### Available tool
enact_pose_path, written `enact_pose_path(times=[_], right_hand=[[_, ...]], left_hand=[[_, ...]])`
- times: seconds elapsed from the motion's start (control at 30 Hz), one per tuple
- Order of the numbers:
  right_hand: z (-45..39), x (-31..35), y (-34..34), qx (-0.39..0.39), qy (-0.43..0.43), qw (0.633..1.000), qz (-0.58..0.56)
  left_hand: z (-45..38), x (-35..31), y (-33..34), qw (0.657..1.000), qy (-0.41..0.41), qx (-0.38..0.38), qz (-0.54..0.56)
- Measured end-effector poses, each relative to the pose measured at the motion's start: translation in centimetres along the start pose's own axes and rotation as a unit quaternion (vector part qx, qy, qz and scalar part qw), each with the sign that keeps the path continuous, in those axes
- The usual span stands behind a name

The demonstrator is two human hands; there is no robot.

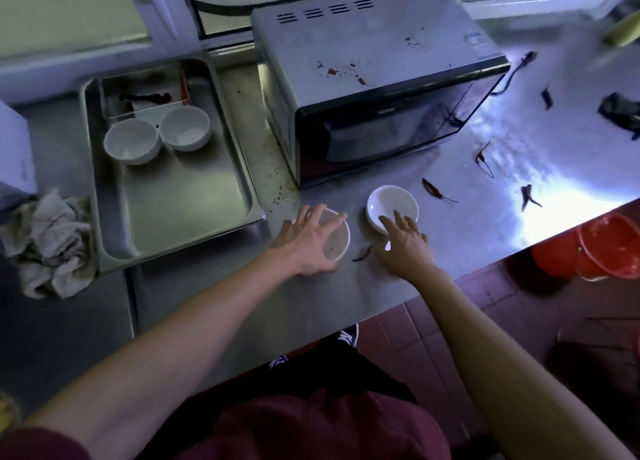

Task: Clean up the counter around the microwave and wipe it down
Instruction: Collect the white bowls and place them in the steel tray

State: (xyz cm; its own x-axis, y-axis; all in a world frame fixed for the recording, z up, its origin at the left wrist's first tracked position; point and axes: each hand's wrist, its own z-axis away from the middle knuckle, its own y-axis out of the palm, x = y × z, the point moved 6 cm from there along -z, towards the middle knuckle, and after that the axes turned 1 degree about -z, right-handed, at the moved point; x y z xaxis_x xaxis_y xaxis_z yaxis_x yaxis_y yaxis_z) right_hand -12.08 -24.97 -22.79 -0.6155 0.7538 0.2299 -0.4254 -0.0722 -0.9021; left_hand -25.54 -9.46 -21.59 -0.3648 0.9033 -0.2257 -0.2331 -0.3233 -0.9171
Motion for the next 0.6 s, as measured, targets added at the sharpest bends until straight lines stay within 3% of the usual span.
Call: enact_pose_path(times=[0.23,0.6], right_hand=[[-4.6,-3.0,-0.8,0.02,-0.009,1.0,0.018],[-9.6,-3.0,0.1,0.084,-0.096,0.991,0.044]], left_hand=[[-4.4,-1.4,-0.2,0.999,-0.032,0.02,-0.01],[-6.8,-1.4,-0.5,0.993,-0.104,0.047,-0.021]])
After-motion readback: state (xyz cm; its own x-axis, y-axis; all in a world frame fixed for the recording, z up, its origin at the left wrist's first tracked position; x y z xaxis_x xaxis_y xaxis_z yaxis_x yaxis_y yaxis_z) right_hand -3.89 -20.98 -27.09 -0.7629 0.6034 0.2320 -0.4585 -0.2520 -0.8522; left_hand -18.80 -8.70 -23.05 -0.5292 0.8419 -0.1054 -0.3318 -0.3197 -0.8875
